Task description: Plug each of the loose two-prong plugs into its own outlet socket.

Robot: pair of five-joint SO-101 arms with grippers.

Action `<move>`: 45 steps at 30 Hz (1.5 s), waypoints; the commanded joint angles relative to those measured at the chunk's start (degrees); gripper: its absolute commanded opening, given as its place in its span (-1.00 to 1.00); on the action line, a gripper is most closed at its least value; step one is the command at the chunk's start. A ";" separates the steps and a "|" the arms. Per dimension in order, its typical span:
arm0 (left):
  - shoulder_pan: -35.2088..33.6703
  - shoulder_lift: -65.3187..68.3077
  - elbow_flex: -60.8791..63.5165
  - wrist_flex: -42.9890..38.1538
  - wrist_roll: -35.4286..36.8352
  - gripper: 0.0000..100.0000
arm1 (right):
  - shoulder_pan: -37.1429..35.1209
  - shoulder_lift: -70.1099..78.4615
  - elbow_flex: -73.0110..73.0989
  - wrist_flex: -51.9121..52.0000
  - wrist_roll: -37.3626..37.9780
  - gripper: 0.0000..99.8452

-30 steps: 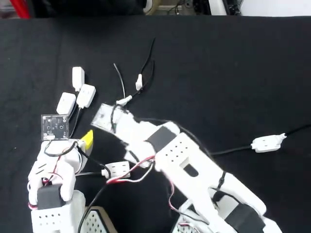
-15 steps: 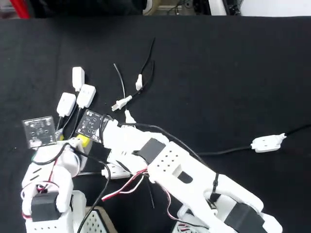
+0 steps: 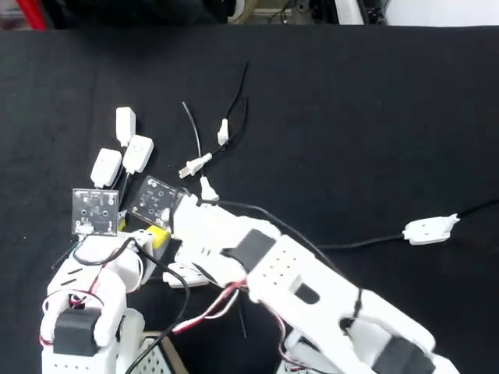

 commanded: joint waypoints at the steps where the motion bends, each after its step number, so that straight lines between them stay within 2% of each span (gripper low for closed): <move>1: 2.59 -0.35 -2.51 0.35 -1.58 -0.45 | -0.53 -6.55 0.92 -0.53 0.00 -0.98; 6: 5.49 -0.35 -1.27 0.18 -3.87 -0.45 | -0.53 -7.60 1.36 -0.53 -0.35 -0.98; 19: 5.14 -0.26 3.38 -1.58 -6.77 -0.45 | -0.44 -8.48 -0.22 2.11 -1.49 -0.98; 31: 5.58 -0.26 3.65 -2.29 -6.77 -0.45 | -0.44 -25.27 0.31 8.97 -3.96 -0.98; 39: 5.58 -0.26 3.65 -2.02 -8.00 -0.45 | 1.14 -26.51 0.75 8.44 -4.92 -0.98; 42: 4.18 -0.26 3.65 -1.93 -8.26 -0.45 | 2.73 -25.80 -1.63 11.43 -4.75 -0.98; 45: -1.89 -0.26 3.74 -2.29 -8.26 -0.45 | 5.71 -22.90 -4.53 15.74 -4.31 -0.98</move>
